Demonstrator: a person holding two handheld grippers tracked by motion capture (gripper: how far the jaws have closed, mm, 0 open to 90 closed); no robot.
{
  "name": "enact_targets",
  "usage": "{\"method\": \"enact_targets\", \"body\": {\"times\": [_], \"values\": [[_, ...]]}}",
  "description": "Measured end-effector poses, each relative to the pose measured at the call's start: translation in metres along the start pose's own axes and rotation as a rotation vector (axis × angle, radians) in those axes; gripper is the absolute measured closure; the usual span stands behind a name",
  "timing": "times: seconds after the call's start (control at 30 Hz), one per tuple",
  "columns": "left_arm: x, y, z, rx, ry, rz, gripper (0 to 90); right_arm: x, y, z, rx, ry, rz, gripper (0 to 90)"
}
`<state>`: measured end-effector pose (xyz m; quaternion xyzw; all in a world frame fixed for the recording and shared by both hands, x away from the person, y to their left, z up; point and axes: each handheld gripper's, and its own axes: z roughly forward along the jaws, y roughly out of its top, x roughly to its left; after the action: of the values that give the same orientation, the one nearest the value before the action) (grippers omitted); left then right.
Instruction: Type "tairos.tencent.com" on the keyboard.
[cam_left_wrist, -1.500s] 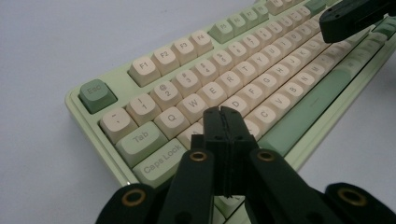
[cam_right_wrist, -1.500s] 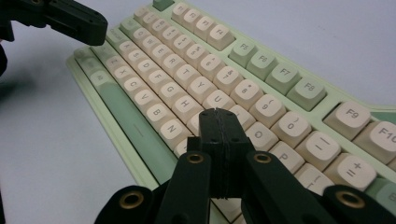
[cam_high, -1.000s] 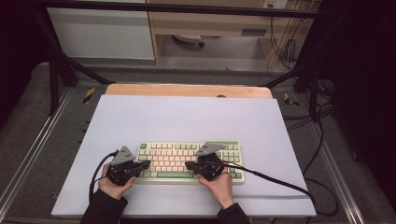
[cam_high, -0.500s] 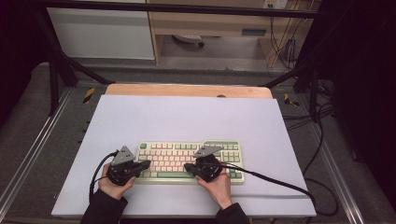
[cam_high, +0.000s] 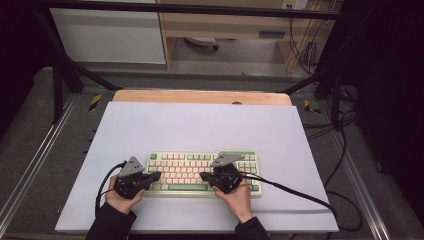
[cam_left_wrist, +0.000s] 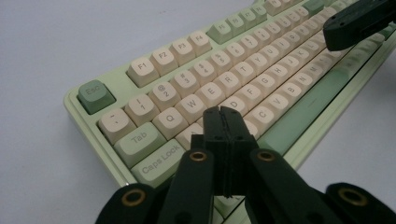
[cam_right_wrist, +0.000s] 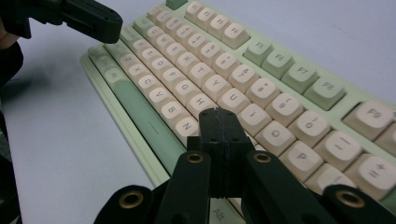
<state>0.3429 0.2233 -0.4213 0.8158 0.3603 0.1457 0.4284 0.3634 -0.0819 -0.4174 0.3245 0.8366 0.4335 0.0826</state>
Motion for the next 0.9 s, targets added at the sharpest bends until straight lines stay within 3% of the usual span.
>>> {"method": "enact_targets", "body": {"times": [0.17, 0.33, 0.53, 0.77, 0.9], "values": [[0.000, 0.001, -0.002, -0.010, -0.007, 0.005, 87.2, -0.006, 0.003, -0.013, -0.013, -0.019, 0.004, 85.3], [0.002, 0.002, -0.006, -0.018, -0.012, 0.011, 75.1, -0.017, -0.001, -0.031, -0.028, -0.038, 0.021, 76.4], [0.007, 0.001, -0.009, 0.001, 0.001, 0.020, 50.9, -0.034, -0.012, -0.054, -0.054, -0.085, 0.047, 53.6], [0.014, -0.004, -0.018, -0.001, 0.033, 0.039, 33.1, -0.053, -0.029, -0.078, -0.047, -0.088, 0.069, 29.6], [0.019, -0.011, -0.022, 0.008, 0.011, 0.028, 21.2, -0.063, -0.041, -0.090, -0.072, -0.100, 0.089, 19.8]]}}
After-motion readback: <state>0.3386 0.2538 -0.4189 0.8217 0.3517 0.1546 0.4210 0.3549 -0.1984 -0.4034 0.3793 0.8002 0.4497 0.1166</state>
